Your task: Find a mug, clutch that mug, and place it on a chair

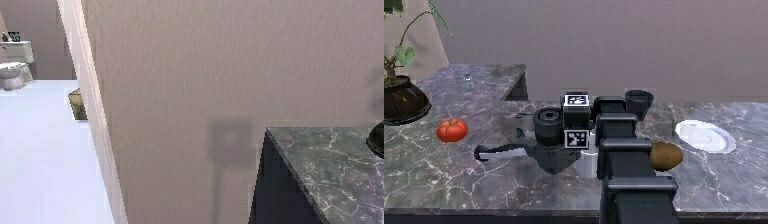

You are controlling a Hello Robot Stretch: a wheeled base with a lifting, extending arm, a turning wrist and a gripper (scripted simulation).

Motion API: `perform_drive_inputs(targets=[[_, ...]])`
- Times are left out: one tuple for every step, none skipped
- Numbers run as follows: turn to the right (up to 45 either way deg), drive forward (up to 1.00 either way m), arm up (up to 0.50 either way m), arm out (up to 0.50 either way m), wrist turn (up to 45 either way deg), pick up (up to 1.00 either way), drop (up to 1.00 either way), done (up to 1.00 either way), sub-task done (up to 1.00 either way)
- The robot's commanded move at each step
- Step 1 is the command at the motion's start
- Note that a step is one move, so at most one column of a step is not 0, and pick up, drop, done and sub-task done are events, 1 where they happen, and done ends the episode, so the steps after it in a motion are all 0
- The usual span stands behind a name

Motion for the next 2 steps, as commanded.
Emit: perform_drive_inputs(targets=[[0.0, 0.0, 0.0, 0.0, 45.0, 0.0, 0.0, 0.0, 0.0], [0.0, 0.0, 0.0, 0.0, 15.0, 0.0, 0.0, 0.0, 0.0]])
